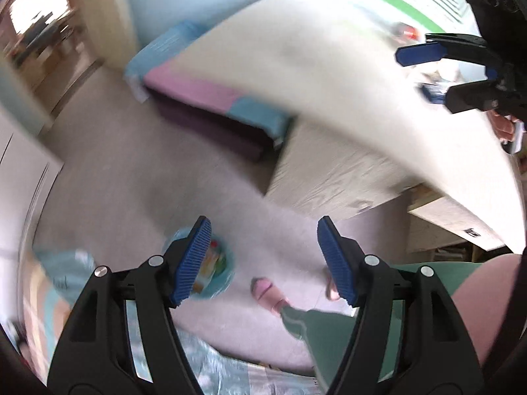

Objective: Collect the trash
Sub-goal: 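Bring both open tools back over the table, then grasp the blue gum box with the left tool while the right tool grasps a white marker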

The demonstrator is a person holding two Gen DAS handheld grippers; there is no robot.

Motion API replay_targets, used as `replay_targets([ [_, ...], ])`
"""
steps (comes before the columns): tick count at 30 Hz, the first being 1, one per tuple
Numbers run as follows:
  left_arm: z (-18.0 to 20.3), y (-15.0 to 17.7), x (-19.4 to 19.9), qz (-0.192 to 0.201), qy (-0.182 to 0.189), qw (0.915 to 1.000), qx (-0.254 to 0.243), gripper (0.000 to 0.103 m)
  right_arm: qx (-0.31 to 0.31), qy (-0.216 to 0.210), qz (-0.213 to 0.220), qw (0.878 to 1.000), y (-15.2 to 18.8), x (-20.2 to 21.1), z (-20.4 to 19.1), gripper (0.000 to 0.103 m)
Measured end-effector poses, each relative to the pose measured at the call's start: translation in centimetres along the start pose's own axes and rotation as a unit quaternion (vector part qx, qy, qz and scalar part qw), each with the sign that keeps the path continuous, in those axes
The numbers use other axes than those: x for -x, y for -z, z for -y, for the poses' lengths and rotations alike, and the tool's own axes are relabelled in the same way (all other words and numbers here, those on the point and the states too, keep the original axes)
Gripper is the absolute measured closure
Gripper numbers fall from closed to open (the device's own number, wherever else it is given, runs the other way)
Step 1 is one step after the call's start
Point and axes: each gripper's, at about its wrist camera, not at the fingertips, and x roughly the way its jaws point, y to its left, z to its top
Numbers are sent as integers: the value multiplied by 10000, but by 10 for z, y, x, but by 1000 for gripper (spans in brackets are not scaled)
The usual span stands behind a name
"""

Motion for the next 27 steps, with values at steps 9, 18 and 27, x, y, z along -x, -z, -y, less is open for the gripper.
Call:
replay_targets([
  [9,147,-97,-40,85,490,9872,-1516,38,-822,917,139,9923,111,126,89,29],
  [18,267,-149,-78,-60,828,9619,-2603,32,-1143,1478,-53,9824,209,208,148,29],
  [27,331,-182,-142,-507,731,9389,-3324,32,-1191,1338,-161,9837,259,208,213,34],
])
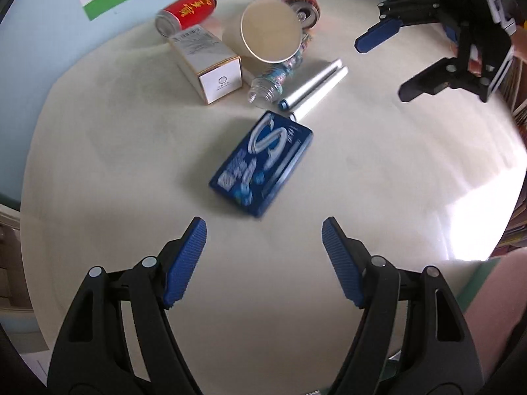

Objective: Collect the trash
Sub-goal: 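Grasp the blue gum box with the left tool while the right tool grasps a white marker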

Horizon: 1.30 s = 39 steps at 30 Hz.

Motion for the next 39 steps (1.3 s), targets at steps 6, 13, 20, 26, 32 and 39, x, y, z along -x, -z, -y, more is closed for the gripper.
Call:
replay_targets([
  [6,-8,-21,-31,-149,181,9997,-5,31,465,-87,-315,9984,-1,-32,23,45],
  [13,-11,-32,-43,-152,231,9995,-141,31,484,-252,-382,9978,3,-51,36,50],
  [20,2,-32,-53,-213,234,9983,-482,35,537,-173,-322,9979,9,-55,42,69],
  [26,8,-33,-52,-182,131,9968,-765,23,461,-145,-359,9982,17,-53,43,85],
  [32,14,-51,-64,-172,150,9920,-1244,15,354,-189,-373,9985,18,-54,42,87],
  [39,20,-66,-62,-69,515,9924,-1120,49,91,-244,-337,9991,26,-52,44,89],
])
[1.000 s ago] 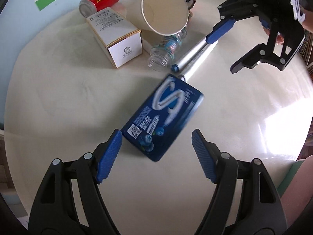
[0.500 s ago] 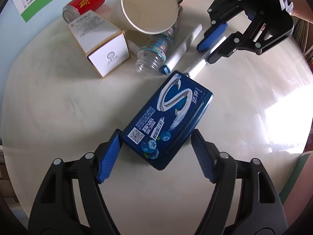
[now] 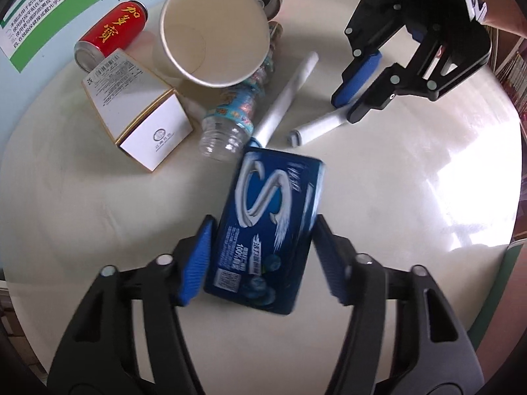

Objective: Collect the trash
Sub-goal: 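Lift the gum box and marker and carry them toward the teal bin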

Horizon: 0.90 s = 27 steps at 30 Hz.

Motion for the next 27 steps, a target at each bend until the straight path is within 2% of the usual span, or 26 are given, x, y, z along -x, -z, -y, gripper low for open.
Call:
replay_targets([
  [5,12,1,8,-88,-96,9999,65,50,-237,-152,-3,9996,3,5,3,90],
  [11,16,9,38,94,-263,9988,412,51,-392,-277,255,9985,-2,22,0,90],
  [16,6,21,61,263,-461,9960,726,51,-212,-349,380,9984,-17,35,-19,90],
  [22,0,58,83,359,-822,9896,1123,51,148,-474,319,9983,-46,27,-56,90],
  [27,0,123,108,496,-1136,9804,1534,51,595,-634,136,9961,-79,9,-98,90],
])
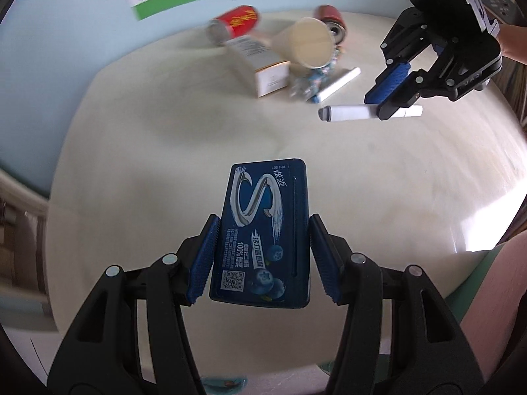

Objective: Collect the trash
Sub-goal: 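Lift the gum box and marker and carry them toward the teal bin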

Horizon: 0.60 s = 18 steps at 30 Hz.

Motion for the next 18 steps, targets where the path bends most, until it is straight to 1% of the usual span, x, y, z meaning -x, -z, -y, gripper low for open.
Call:
replay_targets([
  [4,-21,46,24,38,-223,9987,450,51,428,-214,-219,9986,-41,-26,-29,90],
  [6,-34,75,35,9,-359,9965,754,51,624,-332,-313,9970,-59,-40,-44,90],
  [7,-38,83,39,3,-386,9958,829,51,748,-407,-381,9956,-71,-50,-54,90],
  [10,-55,127,53,-54,-536,9912,1206,51,1082,-599,-537,9909,-104,-80,-82,90],
  [13,-72,172,68,-138,-683,9849,1583,51,1429,-785,-678,9843,-137,-116,-117,90],
  [14,-79,193,74,-172,-747,9816,1752,51,1558,-823,-739,9816,-144,-126,-128,90],
  [16,-90,221,81,-225,-806,9761,2007,51,1761,-1006,-880,9753,-164,-155,-156,90],
  [18,-102,256,88,-288,-864,9689,2301,51,1886,-1154,-994,9702,-181,-180,-179,90],
])
